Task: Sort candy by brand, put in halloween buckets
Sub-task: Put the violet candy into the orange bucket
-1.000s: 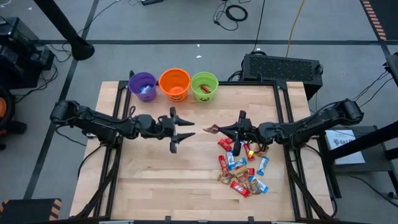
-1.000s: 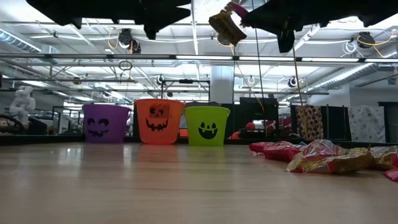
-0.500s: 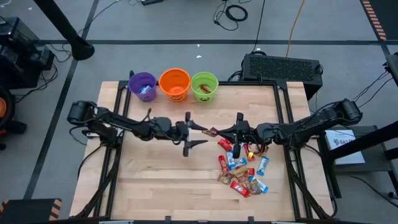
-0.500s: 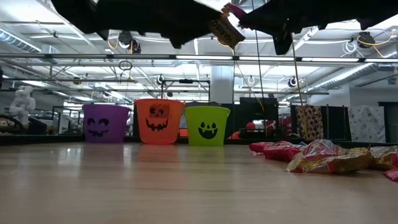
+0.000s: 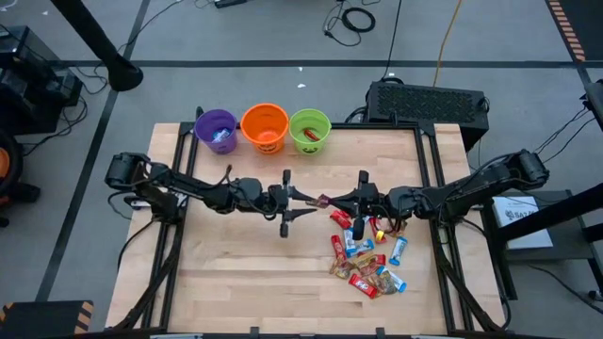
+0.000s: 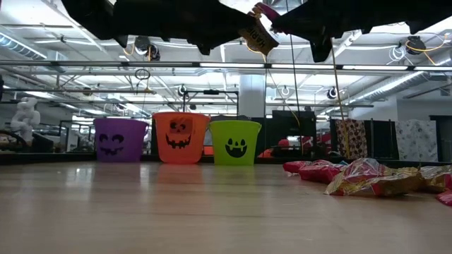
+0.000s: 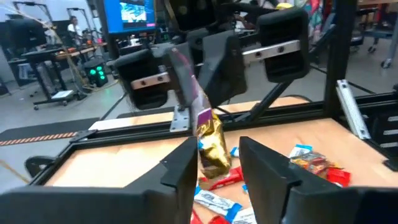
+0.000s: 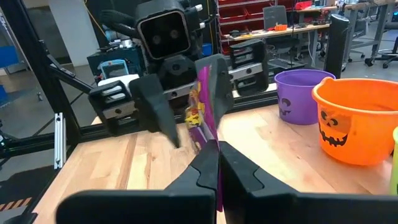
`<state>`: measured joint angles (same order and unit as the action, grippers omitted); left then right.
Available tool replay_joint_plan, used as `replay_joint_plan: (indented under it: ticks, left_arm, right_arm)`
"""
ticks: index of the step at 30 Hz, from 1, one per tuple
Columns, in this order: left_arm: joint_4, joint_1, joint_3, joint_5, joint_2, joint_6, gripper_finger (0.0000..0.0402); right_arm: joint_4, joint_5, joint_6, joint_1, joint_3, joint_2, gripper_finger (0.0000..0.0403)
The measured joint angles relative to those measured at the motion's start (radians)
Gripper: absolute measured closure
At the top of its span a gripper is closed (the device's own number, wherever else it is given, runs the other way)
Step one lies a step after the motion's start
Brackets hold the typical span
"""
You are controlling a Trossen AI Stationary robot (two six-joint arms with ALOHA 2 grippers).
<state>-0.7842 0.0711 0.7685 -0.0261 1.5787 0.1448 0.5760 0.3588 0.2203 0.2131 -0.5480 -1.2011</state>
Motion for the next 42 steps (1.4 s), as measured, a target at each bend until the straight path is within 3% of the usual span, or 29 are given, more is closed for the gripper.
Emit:
replay_joint_plan:
  ticks: [11,17,26,31,37,42]
  left_arm:
    - [0.0,-0.006,0.0,-0.005,0.0,0.02,0.0363]
    - [0.0,-0.006,0.0,-0.008,0.0,0.021,0.0374]
    - [0.009,-0.006,-0.001,-0.033,-0.027,0.012,0.0377]
    - [0.003,-0.011,-0.003,-0.117,-0.1,-0.115,0.0377]
    - [-0.006,-0.04,-0.007,-0.139,-0.23,-0.246,0.0377]
    - [-0.195,-0.052,-0.007,-0.106,-0.264,-0.345,0.0377]
  right_arm:
    - [-0.02,0.001,0.0,0.0,0.0,0.0,0.0403]
    - [-0.02,0.006,0.001,0.003,0.0,0.0,0.0393]
    - [-0.077,0.038,0.003,0.01,0.0,0.066,0.0259]
    - [-0.236,0.039,0.02,0.009,0.0,0.156,0.0194]
    - [-0.356,0.039,0.071,0.009,0.0,0.207,0.017]
    - [-0.369,0.035,0.075,0.009,0.0,0.206,0.0176]
